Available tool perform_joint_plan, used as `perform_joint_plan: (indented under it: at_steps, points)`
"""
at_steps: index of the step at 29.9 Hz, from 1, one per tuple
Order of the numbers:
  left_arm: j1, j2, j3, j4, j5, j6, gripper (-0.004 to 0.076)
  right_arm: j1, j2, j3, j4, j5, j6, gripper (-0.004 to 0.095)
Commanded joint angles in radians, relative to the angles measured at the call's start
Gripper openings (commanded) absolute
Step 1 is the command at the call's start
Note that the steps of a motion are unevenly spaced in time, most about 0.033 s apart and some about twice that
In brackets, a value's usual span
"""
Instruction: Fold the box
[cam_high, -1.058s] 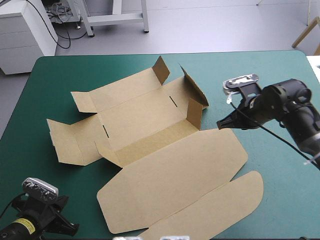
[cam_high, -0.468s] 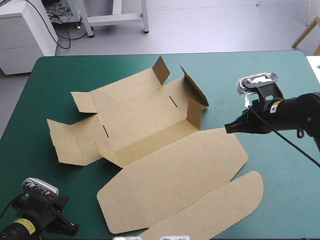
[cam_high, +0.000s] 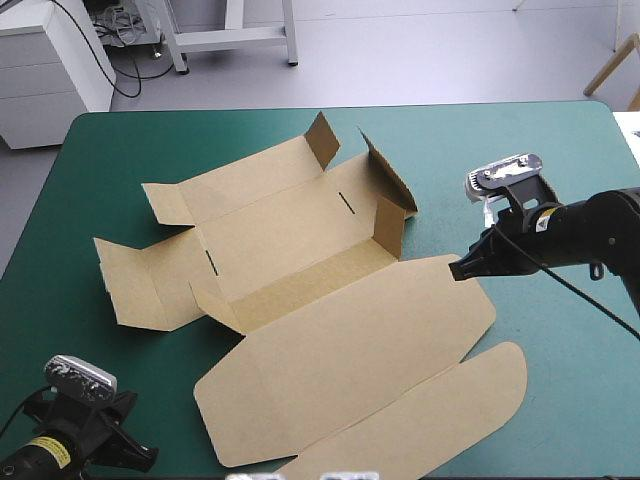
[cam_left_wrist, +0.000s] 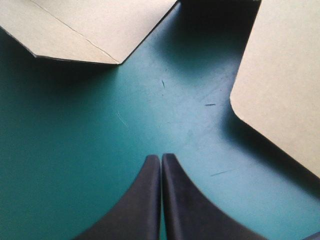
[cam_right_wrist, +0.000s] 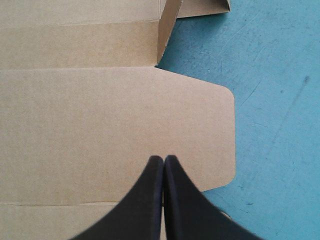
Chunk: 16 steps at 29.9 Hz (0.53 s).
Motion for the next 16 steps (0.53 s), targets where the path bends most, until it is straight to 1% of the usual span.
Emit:
perform_joint_plan:
  at_steps: [1,2,5,10,11,13,16]
  points:
    - [0.0,0.012,-0.02,-0.005,-0.057,-0.013,-0.001,-0.005,-0.022,-0.023,0.013,-0.04,-0.035,0.0027]
    - [0.0,0.012,-0.02,-0.005,-0.057,-0.013,-0.001,-0.005,-0.022,-0.023,0.013,-0.04,-0.034,0.0054]
    - [0.0,0.012,-0.02,-0.005,-0.057,-0.013,-0.001,-0.005,-0.022,-0.023,0.013,-0.04,-0.034,0.0193]
    - [0.0,0.012,-0.02,-0.005,-0.057,-0.013,-0.001,-0.005,-0.022,-0.023,0.015,-0.04,-0.021,0.0483]
    - [0.0,0.012,-0.02,-0.005,-0.057,-0.013,-0.001,-0.005,-0.022,-0.023,0.019,-0.04,-0.021,0.0527]
    - [0.0,0.012,-0.02,-0.005,-0.057,-0.013,-0.001,-0.005,-0.022,-0.023,0.042,-0.04,-0.021,0.0565]
    - [0.0,0.012,-0.02,-0.005,-0.057,-0.013,-0.001,-0.005,-0.022,-0.023,0.083,-0.04,-0.021,0.0567]
